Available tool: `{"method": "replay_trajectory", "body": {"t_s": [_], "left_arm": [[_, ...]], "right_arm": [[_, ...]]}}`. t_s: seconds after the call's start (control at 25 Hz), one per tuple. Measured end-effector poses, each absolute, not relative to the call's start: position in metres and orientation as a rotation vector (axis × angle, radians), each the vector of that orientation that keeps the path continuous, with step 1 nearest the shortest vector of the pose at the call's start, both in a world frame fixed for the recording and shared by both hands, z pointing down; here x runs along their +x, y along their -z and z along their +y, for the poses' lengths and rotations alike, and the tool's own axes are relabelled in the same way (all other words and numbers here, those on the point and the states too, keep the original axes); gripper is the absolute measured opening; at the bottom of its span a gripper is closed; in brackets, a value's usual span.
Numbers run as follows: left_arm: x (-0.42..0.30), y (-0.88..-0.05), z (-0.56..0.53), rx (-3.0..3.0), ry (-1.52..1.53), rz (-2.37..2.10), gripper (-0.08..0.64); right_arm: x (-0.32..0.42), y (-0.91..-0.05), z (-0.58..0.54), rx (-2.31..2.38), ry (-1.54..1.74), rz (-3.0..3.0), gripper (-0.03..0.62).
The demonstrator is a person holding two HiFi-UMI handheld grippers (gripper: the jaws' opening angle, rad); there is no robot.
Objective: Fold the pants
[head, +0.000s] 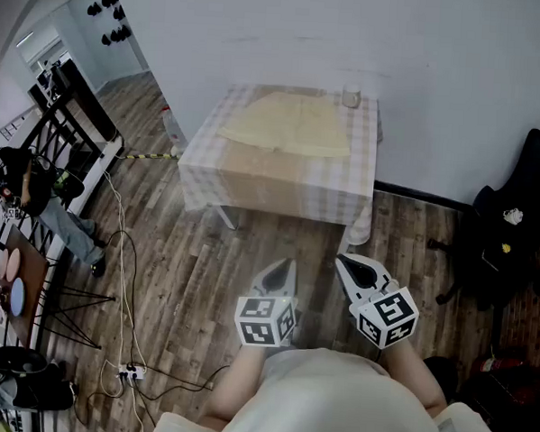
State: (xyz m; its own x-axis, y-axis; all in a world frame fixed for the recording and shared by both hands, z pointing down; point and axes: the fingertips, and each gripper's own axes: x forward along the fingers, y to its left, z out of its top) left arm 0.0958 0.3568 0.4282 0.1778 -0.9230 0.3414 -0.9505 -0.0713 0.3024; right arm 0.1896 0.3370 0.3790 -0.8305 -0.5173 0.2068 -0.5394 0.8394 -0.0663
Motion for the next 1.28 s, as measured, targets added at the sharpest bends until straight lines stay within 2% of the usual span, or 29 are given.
{"method": "replay_trajectory", "body": {"t_s": [1.28], "left_arm": [[0.056,-0.446,0.386,1.719,0.018,-1.976,0.009]], "right_arm": [[0.158,-0.400,0.332,0.531,-0.218,-2.852,-0.002]]}}
